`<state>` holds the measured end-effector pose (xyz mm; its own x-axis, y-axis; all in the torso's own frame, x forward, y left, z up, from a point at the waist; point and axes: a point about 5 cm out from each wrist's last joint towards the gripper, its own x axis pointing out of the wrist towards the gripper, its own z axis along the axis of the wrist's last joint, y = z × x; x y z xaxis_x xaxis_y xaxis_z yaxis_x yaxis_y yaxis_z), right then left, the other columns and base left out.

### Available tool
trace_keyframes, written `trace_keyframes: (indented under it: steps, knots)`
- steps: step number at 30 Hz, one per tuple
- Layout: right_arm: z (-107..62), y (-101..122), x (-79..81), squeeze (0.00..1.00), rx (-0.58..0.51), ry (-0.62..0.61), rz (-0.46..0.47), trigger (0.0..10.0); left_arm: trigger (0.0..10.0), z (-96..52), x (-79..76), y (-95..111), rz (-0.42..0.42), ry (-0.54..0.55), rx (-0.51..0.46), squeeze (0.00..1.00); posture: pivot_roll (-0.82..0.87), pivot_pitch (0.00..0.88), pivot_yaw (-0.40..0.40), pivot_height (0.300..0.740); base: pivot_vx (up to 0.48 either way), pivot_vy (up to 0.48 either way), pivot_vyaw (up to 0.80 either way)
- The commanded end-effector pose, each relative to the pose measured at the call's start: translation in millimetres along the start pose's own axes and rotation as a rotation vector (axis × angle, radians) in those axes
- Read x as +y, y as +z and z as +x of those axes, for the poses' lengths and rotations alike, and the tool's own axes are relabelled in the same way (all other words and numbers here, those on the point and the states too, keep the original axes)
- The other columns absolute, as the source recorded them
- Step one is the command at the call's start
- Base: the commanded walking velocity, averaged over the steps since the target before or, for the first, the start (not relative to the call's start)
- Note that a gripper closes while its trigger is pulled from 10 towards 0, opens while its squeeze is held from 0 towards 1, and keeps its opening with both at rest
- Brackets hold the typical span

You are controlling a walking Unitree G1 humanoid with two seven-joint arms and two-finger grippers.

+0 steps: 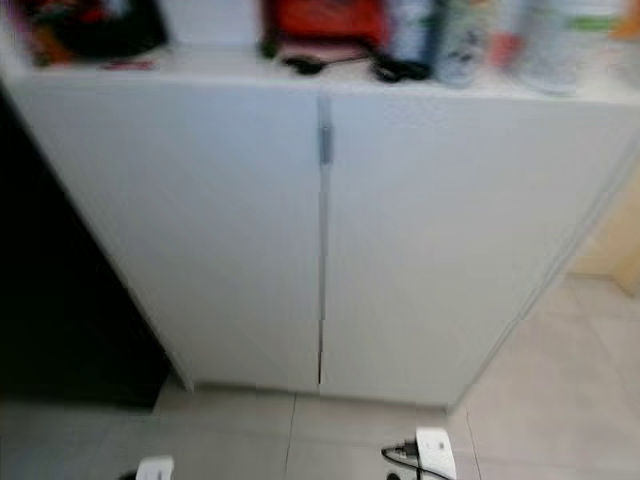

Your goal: Restocking fridge

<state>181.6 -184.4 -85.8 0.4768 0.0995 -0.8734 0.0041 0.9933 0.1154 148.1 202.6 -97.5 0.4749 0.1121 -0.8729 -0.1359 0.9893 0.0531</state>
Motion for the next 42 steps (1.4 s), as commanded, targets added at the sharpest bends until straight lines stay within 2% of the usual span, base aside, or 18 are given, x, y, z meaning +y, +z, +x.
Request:
trace_keyframes:
  steps: [1,5,11,20,42]
  knots:
    - [-2.0,-4.2,-8.3,0.0,0.013,-0.02,0.005,10.0,10.0,0.2,-3.1,-0.7,-0.016,-0.003,0.009,0.0,0.03,0.0,-0.048,0.74,0.0,0.0,0.8]
    - [-2.0,-3.8,-8.5,0.0,0.012,-0.024,0.008,10.0,10.0,0.3,-3.0,-0.4,-0.013,-0.002,0.011,0.0,0.03,0.0,-0.048,0.74,0.0,0.0,0.71]
    - [-1.9,-4.2,-8.6,0.0,0.002,-0.041,0.052,10.0,10.0,0.3,-2.7,-0.8,-0.022,0.002,0.016,0.0,0.03,0.0,-0.047,0.74,0.0,0.0,0.0]
    - [-1.8,-5.3,-8.3,0.0,0.005,-0.046,0.087,10.0,10.0,0.4,-2.2,-1.2,-0.013,0.003,0.026,0.0,0.03,0.0,-0.044,0.74,0.0,0.311,0.0]
    - [-2.4,-6.5,-10.1,0.0,0.013,-0.043,0.09,10.0,10.0,0.3,-4.9,-2.8,-0.023,-0.008,0.034,0.0,0.04,0.0,-0.052,0.74,0.0,0.325,0.0]
